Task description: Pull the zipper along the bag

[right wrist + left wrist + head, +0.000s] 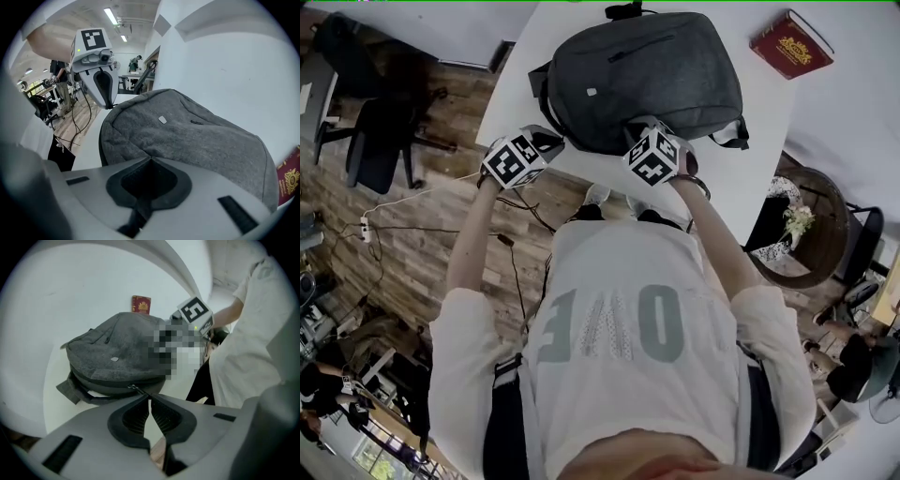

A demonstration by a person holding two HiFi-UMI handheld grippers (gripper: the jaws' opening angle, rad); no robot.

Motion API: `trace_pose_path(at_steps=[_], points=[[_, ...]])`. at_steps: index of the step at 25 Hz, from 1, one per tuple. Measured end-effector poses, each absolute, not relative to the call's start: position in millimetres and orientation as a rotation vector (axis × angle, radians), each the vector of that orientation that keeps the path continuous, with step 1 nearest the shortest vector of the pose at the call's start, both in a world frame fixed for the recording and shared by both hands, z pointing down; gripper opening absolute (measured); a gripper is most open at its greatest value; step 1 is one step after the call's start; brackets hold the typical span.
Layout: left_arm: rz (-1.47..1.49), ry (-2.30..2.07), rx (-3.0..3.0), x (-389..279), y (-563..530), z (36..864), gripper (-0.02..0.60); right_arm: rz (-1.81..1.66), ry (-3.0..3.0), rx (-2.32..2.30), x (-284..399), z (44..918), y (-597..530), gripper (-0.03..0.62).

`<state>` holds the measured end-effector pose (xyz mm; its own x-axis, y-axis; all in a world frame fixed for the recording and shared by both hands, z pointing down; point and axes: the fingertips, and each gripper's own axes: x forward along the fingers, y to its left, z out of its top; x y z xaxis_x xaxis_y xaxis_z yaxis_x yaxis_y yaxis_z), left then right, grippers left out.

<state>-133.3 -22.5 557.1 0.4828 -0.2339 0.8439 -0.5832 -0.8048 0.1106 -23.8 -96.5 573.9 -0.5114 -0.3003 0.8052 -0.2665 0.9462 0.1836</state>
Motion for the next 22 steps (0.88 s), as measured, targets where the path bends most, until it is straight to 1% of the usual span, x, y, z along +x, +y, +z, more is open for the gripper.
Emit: trace_pose_path(at_steps=[2,5,7,9,11,13,15,17,20,21,22], points=[[1.183,-0.67,2.353,-119,-15,556,0.029,-0.057,-2.133,0.4,-25,574,-95,0.025],[1.173,-0.552,2.391,-88,5,560,0.029,-0.078,-2.14,0.407,-25,573,-95,0.025],[1.153,-0.357,2.42,-47,33,566,0.023,-0.066,-2.15,0.418,-28,571,-98,0.025],[1.198,-0.221,2.457,-1,64,579,0.023,-0.027,-2.154,0.424,-33,570,-101,0.025],[1.188,-0.314,2.452,24,71,590,0.025,-0.001,-2.162,0.415,-36,569,-100,0.025],[1.081,-0.587,2.374,15,50,593,0.025,-0.001,-2.174,0.404,-37,568,-99,0.025],[0.998,-0.922,2.291,-18,17,585,0.025,-0.004,-2.179,0.402,-37,567,-100,0.025],[1.014,-1.197,2.237,-59,-9,572,0.026,-0.007,-2.181,0.404,-37,567,-99,0.025],[1.086,-1.414,2.178,-103,-28,562,0.03,-0.019,-2.181,0.408,-37,567,-99,0.025],[1.075,-1.459,2.159,-112,-31,561,0.04,-0.022,-2.179,0.409,-37,567,-99,0.025],[1.052,-1.493,2.139,-118,-32,562,0.079,-0.023,-2.178,0.409,-37,567,-99,0.025]])
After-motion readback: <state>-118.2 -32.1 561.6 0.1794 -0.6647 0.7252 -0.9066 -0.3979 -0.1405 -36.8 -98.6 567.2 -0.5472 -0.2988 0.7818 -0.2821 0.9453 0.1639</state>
